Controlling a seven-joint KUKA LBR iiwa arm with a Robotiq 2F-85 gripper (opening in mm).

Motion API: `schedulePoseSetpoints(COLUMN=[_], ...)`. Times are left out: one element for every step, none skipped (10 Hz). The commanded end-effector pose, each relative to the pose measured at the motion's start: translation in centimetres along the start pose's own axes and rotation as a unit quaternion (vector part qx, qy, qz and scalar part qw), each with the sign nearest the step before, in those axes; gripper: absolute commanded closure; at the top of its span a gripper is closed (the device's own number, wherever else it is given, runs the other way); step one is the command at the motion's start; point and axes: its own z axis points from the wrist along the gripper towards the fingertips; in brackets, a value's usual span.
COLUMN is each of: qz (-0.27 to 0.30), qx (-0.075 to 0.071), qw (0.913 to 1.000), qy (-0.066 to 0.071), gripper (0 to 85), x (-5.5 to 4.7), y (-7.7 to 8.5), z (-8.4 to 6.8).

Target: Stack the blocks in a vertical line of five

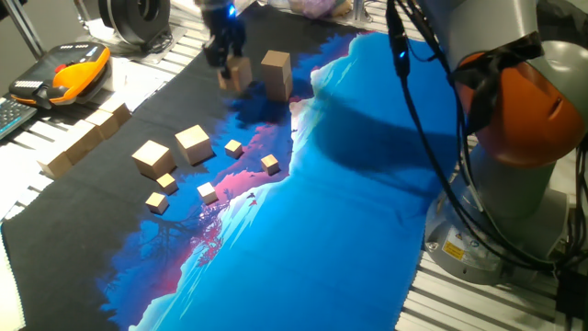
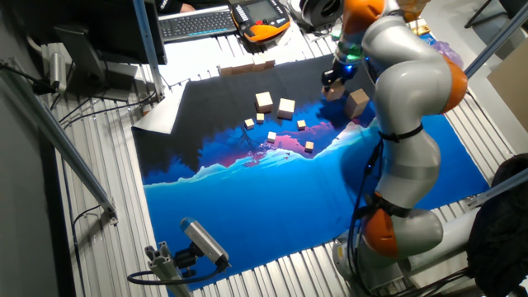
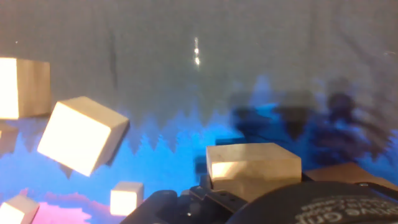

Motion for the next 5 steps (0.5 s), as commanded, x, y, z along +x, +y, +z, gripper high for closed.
schedulePoseSetpoints(qz=[-0.003, -0.007, -0.010, -0.009, -0.006], qx=[0.001, 0.002, 0.003, 0.005, 0.007], qw=[1.0000, 1.0000, 0.9999, 0.9999, 1.0000], qy=[-0.001, -0.001, 0.000, 0.001, 0.001], gripper=[85.0, 85.0, 85.0, 85.0, 85.0], x=[0.48, 0.61, 0.58, 0.55, 0.55], y=[-0.24, -0.70, -0.94, -0.91, -0.91], z=[-3.58, -3.88, -3.98, -3.97, -3.97])
